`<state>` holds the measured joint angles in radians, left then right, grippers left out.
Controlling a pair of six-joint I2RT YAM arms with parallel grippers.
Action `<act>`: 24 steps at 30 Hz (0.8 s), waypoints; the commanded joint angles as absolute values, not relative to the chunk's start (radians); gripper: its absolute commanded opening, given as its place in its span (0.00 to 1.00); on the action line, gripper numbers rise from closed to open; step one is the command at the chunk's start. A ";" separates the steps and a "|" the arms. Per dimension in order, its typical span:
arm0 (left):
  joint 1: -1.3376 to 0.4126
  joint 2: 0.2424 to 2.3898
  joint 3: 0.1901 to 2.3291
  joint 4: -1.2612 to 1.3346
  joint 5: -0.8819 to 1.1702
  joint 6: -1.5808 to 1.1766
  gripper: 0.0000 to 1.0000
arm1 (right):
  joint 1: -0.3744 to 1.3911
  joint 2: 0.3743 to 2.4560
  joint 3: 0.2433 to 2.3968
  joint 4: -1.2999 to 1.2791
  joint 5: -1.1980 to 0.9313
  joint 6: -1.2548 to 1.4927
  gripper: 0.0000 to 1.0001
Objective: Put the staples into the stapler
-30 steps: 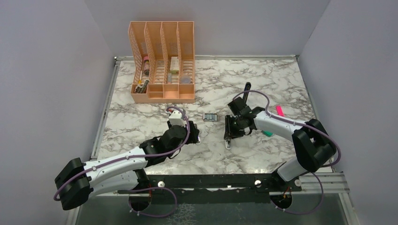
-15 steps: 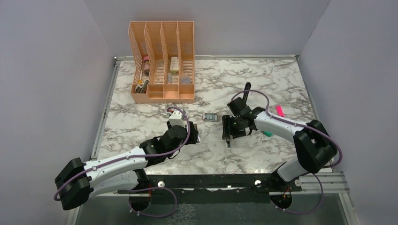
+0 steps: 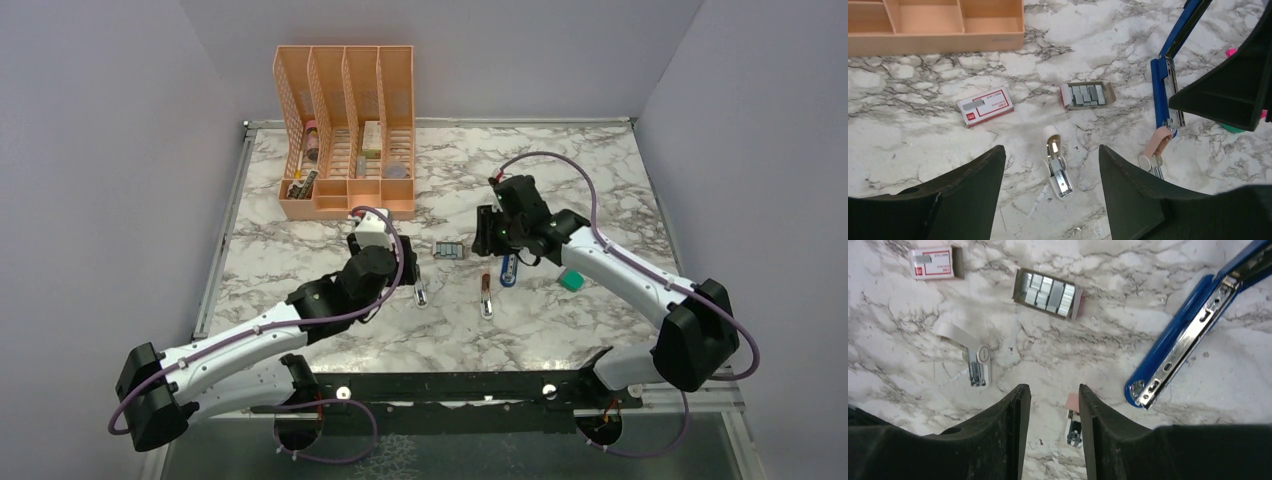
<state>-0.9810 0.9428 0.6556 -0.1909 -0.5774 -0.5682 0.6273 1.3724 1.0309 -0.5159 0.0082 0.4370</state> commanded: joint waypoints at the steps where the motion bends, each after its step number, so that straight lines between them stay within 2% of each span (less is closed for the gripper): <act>1: -0.970 0.936 0.745 -0.283 -0.684 -0.481 0.70 | 0.637 1.475 1.117 -0.473 0.058 0.379 0.43; 8: -0.966 0.938 0.885 -0.377 -0.719 -0.419 0.70 | 0.651 1.701 1.262 -0.424 0.058 0.342 0.28; 11: -0.965 0.936 0.897 -0.376 -0.751 -0.399 0.71 | 0.653 1.813 1.323 -0.410 0.097 0.330 0.25; 18: -0.959 0.976 0.864 -0.365 -0.826 -0.411 0.71 | 0.650 2.057 1.526 -0.489 0.303 0.406 0.25; 24: -0.953 1.009 0.845 -0.363 -0.851 -0.422 0.71 | 0.649 2.139 1.581 -0.517 0.283 0.397 0.25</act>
<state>-0.9611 0.9955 0.8654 -0.3504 -0.7902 -0.4225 0.6476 2.1147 1.5513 -0.4698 0.2359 0.3901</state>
